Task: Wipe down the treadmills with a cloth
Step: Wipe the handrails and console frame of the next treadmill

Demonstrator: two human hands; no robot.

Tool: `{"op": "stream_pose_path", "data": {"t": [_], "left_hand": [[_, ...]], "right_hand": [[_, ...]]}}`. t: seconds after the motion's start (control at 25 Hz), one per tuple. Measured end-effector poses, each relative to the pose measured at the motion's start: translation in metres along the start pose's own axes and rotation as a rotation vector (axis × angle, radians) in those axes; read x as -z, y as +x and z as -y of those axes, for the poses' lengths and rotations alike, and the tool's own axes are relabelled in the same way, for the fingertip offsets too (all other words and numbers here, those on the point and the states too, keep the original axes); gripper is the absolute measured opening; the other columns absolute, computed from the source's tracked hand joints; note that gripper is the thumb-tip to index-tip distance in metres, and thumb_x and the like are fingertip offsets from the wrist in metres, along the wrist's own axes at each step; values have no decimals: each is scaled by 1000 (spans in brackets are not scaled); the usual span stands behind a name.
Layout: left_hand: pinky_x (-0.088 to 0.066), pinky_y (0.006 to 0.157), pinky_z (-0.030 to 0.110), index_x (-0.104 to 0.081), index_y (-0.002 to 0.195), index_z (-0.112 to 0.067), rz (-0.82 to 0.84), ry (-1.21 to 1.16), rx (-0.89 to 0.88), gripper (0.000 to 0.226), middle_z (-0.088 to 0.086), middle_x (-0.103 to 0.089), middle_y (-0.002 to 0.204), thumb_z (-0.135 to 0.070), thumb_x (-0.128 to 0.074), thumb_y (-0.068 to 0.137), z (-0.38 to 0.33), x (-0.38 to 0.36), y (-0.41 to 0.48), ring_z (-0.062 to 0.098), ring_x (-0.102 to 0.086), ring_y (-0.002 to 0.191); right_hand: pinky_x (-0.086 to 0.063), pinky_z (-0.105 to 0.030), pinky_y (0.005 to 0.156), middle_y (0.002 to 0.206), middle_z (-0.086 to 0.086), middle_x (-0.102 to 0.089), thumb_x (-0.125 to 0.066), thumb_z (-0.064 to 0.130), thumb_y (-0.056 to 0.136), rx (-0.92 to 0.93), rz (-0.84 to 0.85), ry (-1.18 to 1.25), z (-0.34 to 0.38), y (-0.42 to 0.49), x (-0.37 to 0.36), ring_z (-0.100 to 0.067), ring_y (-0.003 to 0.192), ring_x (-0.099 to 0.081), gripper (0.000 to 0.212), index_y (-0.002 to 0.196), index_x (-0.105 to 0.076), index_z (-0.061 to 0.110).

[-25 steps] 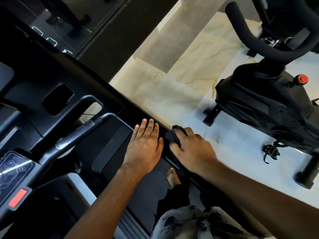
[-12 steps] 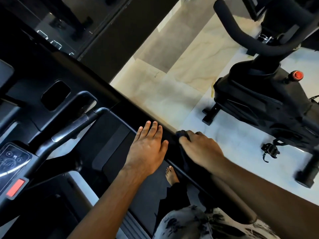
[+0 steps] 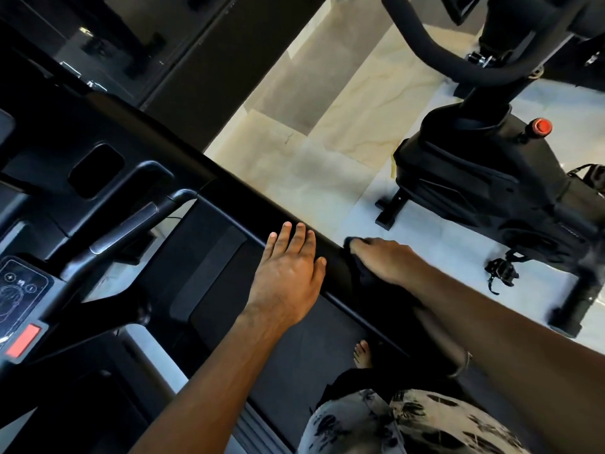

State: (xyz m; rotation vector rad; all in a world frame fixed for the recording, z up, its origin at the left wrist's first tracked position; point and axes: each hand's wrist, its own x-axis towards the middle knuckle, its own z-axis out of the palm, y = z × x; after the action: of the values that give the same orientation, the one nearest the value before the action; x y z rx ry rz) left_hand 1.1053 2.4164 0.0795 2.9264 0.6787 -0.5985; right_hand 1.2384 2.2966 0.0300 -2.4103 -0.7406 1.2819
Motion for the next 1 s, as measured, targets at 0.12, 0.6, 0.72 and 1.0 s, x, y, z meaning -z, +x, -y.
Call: {"op": "stream_pose_path", "data": {"t": [0.12, 0.6, 0.72, 1.0], "left_hand": [[-3, 123, 40, -17, 154, -12, -6, 11, -26, 60, 5, -11, 163, -43, -20, 103, -5, -1, -6, 22, 2, 151], [-3, 123, 41, -19, 153, -12, -43, 11, -80, 59, 6, -14, 162, -43, -20, 103, -19, -11, -20, 23, -1, 150], [-4, 123, 40, -19, 153, -12, -27, 33, -91, 59, 6, -14, 162, -43, -20, 103, -28, -11, -27, 24, -2, 150], [-3, 123, 40, -18, 154, -12, -13, 35, -66, 59, 5, -13, 163, -42, -20, 103, -55, -15, -35, 24, 0, 151]], "right_hand": [[-45, -40, 87, 128, -5, -56, -31, 44, 100, 76, -119, -165, -2, -24, -11, -32, 110, -56, 38, 125, -54, 26], [-37, -37, 83, 116, -4, -61, -30, 47, 97, -82, -43, 38, -30, -31, -4, -28, 97, -52, 36, 102, -57, 24], [-43, -39, 85, 115, 2, -55, -30, 47, 97, 14, -162, -60, -29, -52, -17, -30, 106, -55, 37, 114, -55, 26], [-45, -41, 89, 125, -7, -57, -32, 40, 100, 64, -154, -102, -47, -70, -15, -31, 107, -54, 34, 116, -57, 23]]}}
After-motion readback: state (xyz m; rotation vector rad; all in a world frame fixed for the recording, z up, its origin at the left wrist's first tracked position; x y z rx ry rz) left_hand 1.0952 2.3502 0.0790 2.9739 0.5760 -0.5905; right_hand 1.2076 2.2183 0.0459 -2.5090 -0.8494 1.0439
